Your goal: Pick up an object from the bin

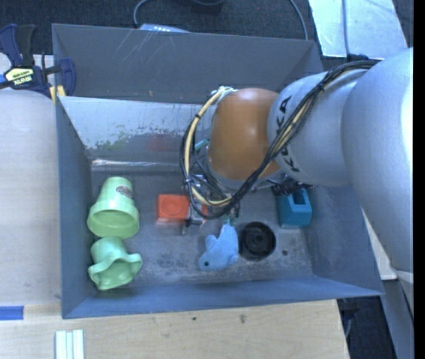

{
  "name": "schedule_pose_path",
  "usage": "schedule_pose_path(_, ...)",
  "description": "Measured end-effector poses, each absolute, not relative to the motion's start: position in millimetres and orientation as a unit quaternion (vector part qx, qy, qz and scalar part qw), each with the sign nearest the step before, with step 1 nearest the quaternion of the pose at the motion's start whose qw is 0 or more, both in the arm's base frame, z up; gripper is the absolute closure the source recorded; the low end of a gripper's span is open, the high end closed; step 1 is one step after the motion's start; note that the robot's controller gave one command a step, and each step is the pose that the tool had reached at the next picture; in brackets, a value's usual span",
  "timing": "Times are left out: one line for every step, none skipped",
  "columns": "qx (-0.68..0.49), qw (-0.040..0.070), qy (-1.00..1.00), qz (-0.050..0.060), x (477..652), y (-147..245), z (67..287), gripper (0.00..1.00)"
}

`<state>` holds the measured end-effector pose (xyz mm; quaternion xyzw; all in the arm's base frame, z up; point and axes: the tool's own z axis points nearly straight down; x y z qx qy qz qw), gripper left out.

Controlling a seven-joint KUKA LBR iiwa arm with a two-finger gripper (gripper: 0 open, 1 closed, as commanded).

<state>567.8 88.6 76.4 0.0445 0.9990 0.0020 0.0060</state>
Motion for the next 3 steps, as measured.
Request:
schedule_pose_path(0.045,0.006,0.999,0.002,567.8,88.6,76.4,1.00)
schedule_pose_path(0.030,0.007,1.000,0.002,576.6,83.3,157.1,1.00)
schedule_pose_path(0.030,0.007,1.000,0.002,576.6,83.2,157.1,1.00)
